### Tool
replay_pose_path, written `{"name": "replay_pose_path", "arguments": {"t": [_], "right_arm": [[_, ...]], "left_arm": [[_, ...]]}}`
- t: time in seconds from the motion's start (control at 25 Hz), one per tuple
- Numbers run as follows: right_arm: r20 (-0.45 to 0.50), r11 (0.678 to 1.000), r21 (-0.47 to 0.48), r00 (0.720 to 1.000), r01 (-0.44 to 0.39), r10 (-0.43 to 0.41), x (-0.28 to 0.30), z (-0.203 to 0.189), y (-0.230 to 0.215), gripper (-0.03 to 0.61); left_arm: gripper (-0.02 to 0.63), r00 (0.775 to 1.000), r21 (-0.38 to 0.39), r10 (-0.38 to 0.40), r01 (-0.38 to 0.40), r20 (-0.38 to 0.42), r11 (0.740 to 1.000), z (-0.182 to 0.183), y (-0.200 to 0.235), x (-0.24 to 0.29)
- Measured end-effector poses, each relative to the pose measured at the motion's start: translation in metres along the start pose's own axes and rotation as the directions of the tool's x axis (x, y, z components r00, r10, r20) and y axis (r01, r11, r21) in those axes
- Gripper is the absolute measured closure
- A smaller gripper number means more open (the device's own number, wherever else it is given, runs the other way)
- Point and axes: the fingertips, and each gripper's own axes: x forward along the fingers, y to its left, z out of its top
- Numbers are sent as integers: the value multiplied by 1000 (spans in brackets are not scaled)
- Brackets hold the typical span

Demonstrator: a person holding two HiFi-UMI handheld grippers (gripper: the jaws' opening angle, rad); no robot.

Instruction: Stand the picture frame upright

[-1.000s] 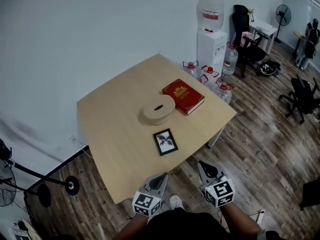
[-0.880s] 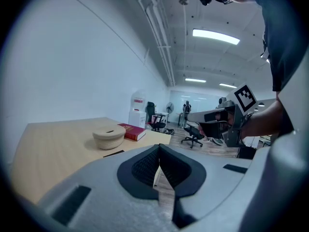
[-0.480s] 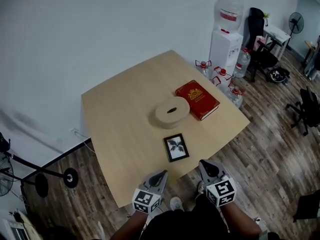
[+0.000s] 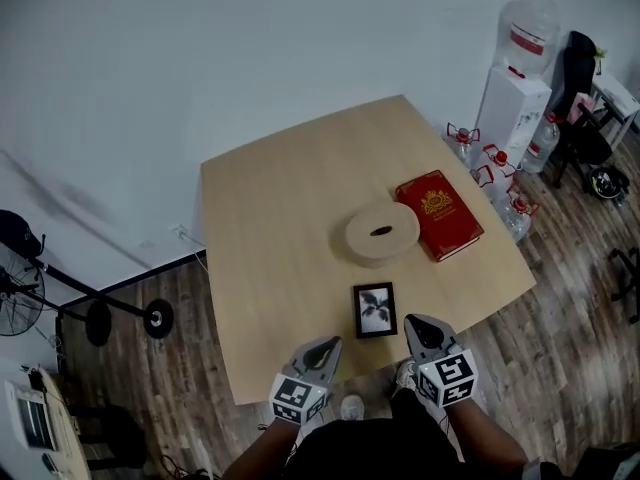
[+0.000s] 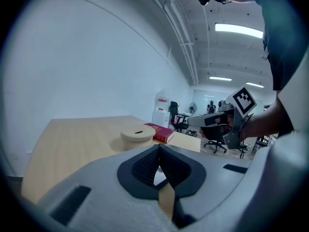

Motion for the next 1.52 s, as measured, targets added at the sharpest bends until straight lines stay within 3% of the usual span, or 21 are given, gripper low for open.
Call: {"name": "replay_pose_path", "arguments": {"t": [0.36,0.72,0.96,1.24,1.52], "right_arm": [[-42,984,-42,984,-173,171,39,10,-48,569],[-77,952,-59,953,-299,294,62,4,-64,569],[-136,957,-21,950,-288,283,75,-10,-65,569],[-273,964,14,927,-265,258,91,-43,-54,563],[-411,975,122,884,-188,222,110,-89,-52,472]], "left_arm": [[614,985,-48,172,-172,-4,984,18,3,41],[614,949,-114,314,-314,-17,943,5,0,39],[614,946,-149,320,-323,-45,935,-10,15,38],[614,964,-101,263,-265,-32,959,4,26,46],[614,975,-85,216,-219,-49,972,-1,38,44]]}}
